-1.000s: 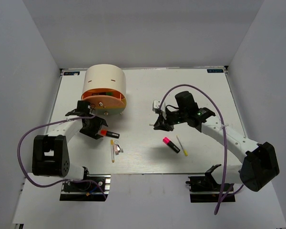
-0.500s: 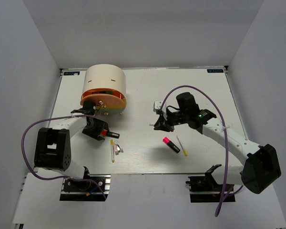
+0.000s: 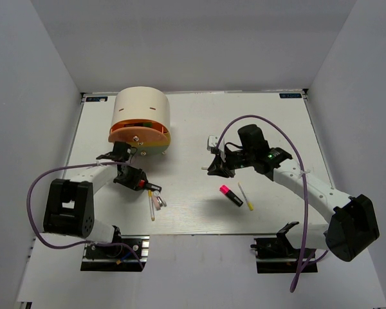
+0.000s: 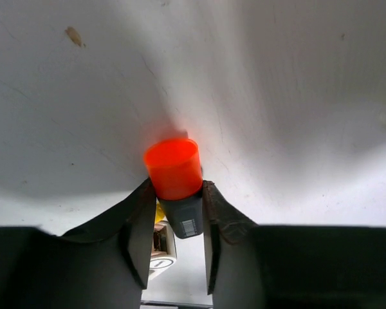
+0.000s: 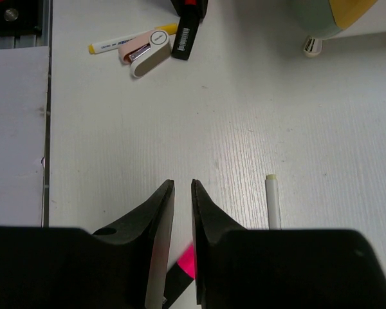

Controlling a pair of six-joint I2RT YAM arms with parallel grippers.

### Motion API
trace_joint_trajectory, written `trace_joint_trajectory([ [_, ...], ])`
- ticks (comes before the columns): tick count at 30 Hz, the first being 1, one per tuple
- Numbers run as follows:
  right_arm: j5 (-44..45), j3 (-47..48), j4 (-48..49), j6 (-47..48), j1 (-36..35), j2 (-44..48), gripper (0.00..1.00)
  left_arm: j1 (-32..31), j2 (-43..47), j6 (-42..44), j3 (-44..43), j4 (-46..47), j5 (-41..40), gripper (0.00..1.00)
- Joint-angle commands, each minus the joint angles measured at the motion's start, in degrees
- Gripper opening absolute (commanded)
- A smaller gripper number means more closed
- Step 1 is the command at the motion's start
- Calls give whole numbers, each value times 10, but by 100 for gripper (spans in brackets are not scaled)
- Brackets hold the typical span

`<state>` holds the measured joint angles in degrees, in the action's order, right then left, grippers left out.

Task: Sort the stationery into containers
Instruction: Pick up the pen from the center of the board.

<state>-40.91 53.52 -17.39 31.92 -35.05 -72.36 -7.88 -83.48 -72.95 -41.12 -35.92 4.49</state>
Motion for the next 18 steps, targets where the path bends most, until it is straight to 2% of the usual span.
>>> trace_joint_trajectory([
  [1, -7, -3, 18, 0, 1, 14, 23, -5, 18, -2, 50, 1, -20, 35],
  [5, -8, -4, 17, 1, 2, 16, 23, -5, 39, -7, 75, 7, -15, 27],
  [9, -10, -4, 15, 0, 1, 15, 23, -5, 61, -7, 88, 18, -15, 23],
  [18, -10, -9, 15, 3, 0, 20, 23, -5, 147, 25, 28, 13, -26, 13],
])
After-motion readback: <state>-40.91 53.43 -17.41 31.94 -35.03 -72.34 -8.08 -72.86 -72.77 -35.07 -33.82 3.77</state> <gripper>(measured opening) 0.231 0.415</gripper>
